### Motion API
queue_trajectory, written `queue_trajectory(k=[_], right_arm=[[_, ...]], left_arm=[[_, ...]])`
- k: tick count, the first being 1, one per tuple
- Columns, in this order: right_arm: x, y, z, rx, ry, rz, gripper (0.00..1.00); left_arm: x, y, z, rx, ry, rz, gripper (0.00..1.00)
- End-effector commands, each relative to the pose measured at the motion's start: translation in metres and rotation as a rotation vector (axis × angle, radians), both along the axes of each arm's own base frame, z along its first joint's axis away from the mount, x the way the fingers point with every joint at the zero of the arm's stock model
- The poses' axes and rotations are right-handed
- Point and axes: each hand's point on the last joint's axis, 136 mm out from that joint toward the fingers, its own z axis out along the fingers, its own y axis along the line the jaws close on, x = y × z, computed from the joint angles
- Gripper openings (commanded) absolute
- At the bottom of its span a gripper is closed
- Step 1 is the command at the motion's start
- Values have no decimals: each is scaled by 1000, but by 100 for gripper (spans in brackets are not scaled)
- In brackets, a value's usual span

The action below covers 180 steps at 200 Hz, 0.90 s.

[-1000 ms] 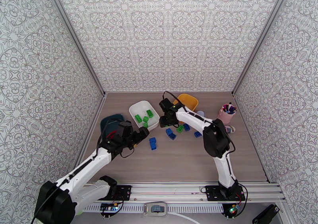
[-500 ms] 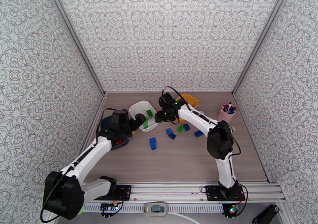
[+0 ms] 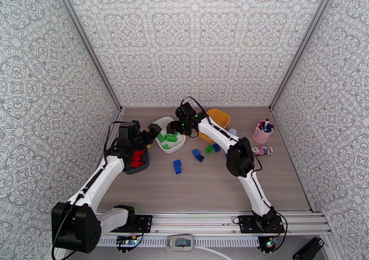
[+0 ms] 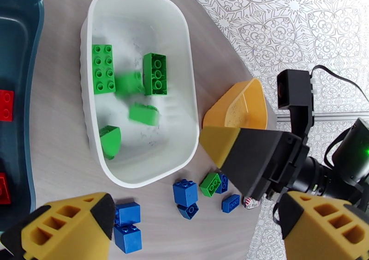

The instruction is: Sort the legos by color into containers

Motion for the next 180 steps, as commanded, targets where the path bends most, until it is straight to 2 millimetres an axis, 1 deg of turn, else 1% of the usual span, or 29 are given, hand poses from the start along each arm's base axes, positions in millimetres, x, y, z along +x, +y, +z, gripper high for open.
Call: queue_trajectory(k=[1, 8, 21, 42, 57, 64, 76, 79, 90, 113, 121, 136, 145, 149, 165, 180], right_arm=[[-8, -12, 26, 7, -28, -9, 79], [-11, -17, 32, 0, -41, -14, 78], [-16, -31, 35, -26, -51, -27, 75], [-25, -61, 40, -66, -70, -68, 71], [-32, -89, 39, -102, -73, -113, 69], [-36, -103, 34, -124, -69, -134, 68], [-42, -130, 25, -165, -54, -175, 66], [-44, -136, 27, -167, -57, -183, 66], [-51, -159, 20, -192, -42, -215, 65], [-65, -205, 10, -204, -13, -281, 62], [-71, -220, 7, -207, -2, -301, 62], [-82, -247, 7, -210, 4, -339, 62], [-89, -262, 6, -211, 10, -362, 62], [-93, -268, 6, -210, 10, -370, 62], [-106, -290, 6, -204, 20, -404, 62], [-119, -304, 3, -203, 34, -423, 62]], left_arm=[[-6, -11, 8, 29, -21, -53, 99], [-7, -15, 8, 45, -19, -65, 99], [-7, -24, 9, 82, -21, -96, 99], [-7, -40, 11, 146, -21, -152, 97], [-7, -55, 12, 192, -20, -208, 96], [-5, -59, 11, 230, -22, -216, 95], [-5, -71, 10, 274, -22, -257, 94], [-5, -75, 9, 285, -20, -268, 93], [-4, -87, 6, 324, -15, -304, 92], [-1, -118, -1, 413, -9, -390, 89], [-2, -132, -3, 444, -10, -428, 88], [-2, -157, -10, 505, -11, -494, 84], [-2, -172, -17, 547, -5, -534, 82], [-2, -179, -18, 562, -9, -552, 81], [-2, -207, -33, 633, 0, -622, 78], [-2, -230, -49, 692, 12, -684, 74]])
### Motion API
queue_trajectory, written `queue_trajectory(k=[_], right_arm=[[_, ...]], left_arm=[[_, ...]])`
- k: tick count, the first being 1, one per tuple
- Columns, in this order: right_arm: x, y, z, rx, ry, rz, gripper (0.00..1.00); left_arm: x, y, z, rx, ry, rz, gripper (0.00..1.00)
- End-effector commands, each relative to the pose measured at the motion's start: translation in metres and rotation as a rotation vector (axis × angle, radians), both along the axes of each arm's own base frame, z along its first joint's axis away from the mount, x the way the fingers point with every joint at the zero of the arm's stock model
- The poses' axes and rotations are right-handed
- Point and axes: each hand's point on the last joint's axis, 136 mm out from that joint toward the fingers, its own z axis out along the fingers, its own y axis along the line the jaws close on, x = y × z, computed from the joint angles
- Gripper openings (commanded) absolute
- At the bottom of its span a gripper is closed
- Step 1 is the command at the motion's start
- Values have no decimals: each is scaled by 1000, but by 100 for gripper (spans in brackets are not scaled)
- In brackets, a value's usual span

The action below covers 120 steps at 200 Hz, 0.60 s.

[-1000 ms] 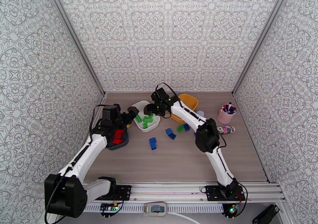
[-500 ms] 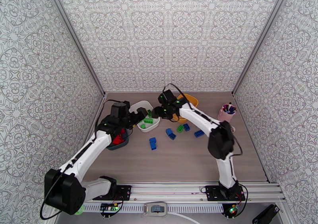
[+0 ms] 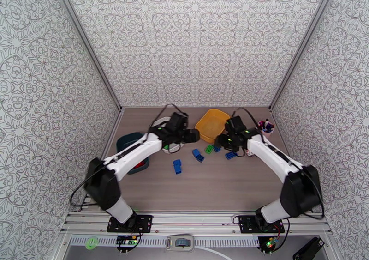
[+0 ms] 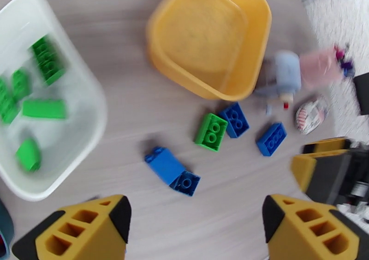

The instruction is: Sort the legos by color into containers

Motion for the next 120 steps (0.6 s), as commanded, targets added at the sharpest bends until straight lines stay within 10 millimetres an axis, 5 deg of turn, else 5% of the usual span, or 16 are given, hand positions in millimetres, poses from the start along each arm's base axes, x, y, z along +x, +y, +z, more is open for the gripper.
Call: queue_trajectory(k=[1, 53, 120], right_arm=[[-20, -20, 3, 7, -3, -6, 62], [-64, -42, 0, 18, 10, -38, 63], [-93, -43, -18, 56, 46, -54, 65]], left_arm=[[-3, -19, -22, 166, -6, -94, 74], [-5, -69, -82, 382, 27, -210, 70], [1, -68, -119, 456, 29, -194, 71]])
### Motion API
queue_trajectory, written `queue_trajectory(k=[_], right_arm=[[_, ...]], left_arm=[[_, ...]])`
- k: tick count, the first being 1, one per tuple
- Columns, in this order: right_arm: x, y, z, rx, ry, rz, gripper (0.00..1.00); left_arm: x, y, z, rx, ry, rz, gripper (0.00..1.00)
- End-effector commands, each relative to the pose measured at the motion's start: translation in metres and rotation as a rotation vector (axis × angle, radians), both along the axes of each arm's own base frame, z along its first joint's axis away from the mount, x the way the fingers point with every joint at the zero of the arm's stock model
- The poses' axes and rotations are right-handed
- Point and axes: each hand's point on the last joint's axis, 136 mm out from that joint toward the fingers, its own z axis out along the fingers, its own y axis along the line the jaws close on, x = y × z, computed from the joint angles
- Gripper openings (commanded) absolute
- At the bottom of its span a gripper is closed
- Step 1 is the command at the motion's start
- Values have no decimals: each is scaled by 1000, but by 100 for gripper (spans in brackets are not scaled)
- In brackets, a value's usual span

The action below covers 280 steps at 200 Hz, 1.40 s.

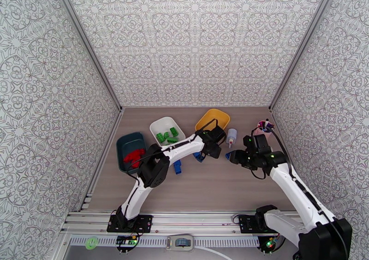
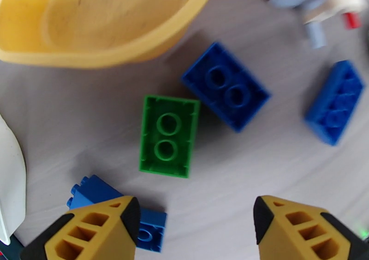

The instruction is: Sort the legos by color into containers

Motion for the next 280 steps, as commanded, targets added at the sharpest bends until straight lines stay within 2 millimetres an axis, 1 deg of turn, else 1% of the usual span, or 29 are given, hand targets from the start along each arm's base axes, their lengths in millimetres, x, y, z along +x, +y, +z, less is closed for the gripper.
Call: queue_trajectory(k=[1, 35, 87, 105, 118, 173, 179, 198, 212, 239, 261, 280], right_arm=[[-9, 1, -8, 29, 39, -10, 65], [-6, 5, -7, 46, 35, -10, 65], [1, 10, -8, 63, 49, 1, 65], [3, 11, -8, 67, 51, 2, 65], [4, 11, -9, 68, 54, 2, 65], [7, 12, -11, 69, 60, 2, 65], [7, 12, -10, 69, 59, 2, 65], [8, 14, -11, 74, 62, 3, 65], [8, 15, -10, 81, 61, 7, 64], [9, 18, -10, 97, 63, 11, 63], [10, 19, -10, 106, 59, 14, 63], [10, 22, -8, 123, 54, 15, 62]], left_arm=[[9, 6, 3, 30, -36, 3, 71], [14, -1, -8, -10, -17, -28, 71], [24, 3, -27, -35, 22, -17, 69], [27, 5, -31, -43, 29, -14, 69], [28, 3, -32, -53, 30, -22, 68], [29, -2, -45, -54, 51, -28, 61], [28, -2, -47, -52, 55, -27, 59], [29, -2, -47, -51, 50, -23, 52], [29, -3, -44, -48, 37, -21, 49], [29, -5, -33, -57, 17, -25, 44], [23, -7, -22, -64, 1, -34, 41], [12, -5, -12, -68, -11, -37, 40]])
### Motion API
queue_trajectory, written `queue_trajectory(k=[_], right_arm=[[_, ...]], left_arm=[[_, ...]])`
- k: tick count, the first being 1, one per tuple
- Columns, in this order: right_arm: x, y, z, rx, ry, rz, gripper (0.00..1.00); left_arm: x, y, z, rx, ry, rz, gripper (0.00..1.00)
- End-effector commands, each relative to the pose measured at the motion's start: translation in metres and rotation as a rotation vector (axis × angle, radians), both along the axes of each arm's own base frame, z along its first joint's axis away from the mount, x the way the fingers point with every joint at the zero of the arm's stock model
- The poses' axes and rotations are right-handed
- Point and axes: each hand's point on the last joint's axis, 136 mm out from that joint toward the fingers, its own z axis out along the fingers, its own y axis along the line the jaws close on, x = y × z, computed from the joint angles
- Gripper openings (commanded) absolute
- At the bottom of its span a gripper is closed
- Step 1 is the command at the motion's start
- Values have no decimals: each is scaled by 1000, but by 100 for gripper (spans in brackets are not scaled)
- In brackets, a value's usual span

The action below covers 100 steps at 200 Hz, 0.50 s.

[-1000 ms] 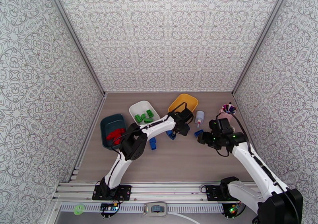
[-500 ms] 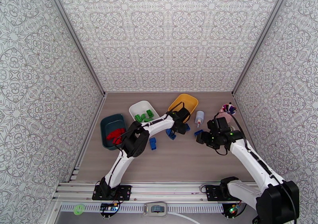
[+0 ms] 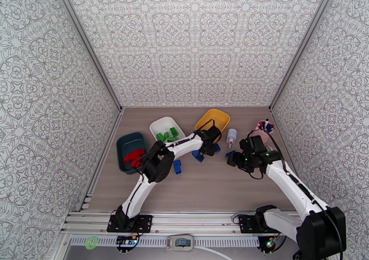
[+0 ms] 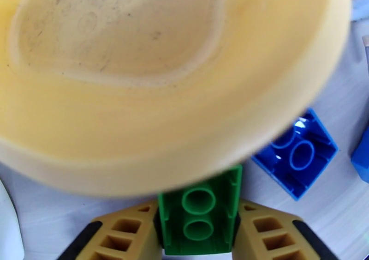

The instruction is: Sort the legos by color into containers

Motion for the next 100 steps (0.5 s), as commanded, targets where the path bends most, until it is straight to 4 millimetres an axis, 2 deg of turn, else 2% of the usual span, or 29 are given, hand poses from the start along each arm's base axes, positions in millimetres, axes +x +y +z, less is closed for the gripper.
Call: queue_trajectory(k=[1, 10, 14, 15, 20, 59, 100], right_arm=[[8, 6, 11, 45, -29, -7, 62], [8, 8, 11, 58, -31, -6, 62], [8, 9, 11, 64, -30, -6, 62], [8, 9, 11, 66, -29, -5, 62], [9, 11, 12, 75, -30, -3, 62], [10, 24, 17, 103, -46, 25, 62], [12, 48, 14, 94, -42, 84, 62]], left_arm=[[-12, -2, 25, -21, -38, -14, 40], [-19, 0, 29, -21, -43, -15, 39], [-23, 2, 24, -9, -36, -16, 39], [-24, 2, 31, -18, -44, -16, 39], [-26, 4, 41, -31, -58, -14, 39], [-49, 33, 75, -64, -100, 28, 38], [-58, 72, 116, -114, -154, 108, 39]])
